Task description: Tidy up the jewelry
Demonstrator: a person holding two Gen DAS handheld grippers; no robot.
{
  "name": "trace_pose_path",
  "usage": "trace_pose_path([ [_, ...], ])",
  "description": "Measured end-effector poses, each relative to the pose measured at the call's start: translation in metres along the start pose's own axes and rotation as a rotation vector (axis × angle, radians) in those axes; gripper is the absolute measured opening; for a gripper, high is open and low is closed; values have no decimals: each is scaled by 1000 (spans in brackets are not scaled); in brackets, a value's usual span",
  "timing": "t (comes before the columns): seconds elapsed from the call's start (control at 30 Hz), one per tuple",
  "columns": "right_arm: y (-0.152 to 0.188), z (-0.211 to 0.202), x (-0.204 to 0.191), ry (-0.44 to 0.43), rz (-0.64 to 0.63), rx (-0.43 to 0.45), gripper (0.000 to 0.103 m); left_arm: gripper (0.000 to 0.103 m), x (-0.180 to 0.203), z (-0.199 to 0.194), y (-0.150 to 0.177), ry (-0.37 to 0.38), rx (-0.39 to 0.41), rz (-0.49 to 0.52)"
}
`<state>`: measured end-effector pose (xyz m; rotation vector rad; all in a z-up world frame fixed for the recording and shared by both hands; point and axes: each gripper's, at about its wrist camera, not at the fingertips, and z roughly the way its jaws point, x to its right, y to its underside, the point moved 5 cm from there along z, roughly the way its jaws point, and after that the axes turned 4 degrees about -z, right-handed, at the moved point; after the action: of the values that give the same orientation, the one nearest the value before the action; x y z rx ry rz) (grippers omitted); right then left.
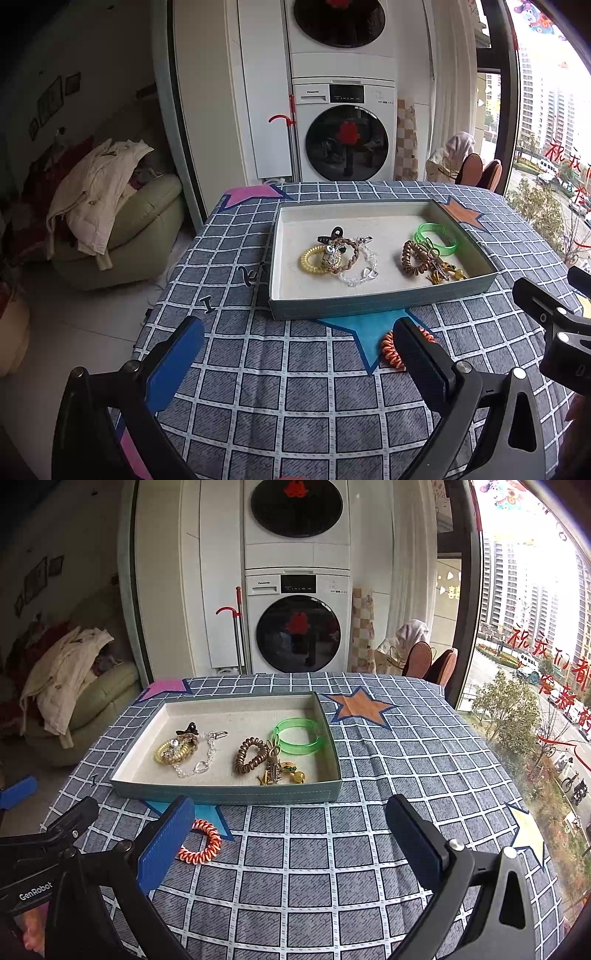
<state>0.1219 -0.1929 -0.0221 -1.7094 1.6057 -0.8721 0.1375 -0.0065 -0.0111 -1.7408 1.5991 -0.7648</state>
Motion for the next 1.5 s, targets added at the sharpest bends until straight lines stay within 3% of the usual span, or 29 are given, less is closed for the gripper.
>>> trace_pose_path([
  [1.5, 1, -10, -1, -14, 14, 7, 103, 103, 0, -10, 2, 13, 2, -5],
])
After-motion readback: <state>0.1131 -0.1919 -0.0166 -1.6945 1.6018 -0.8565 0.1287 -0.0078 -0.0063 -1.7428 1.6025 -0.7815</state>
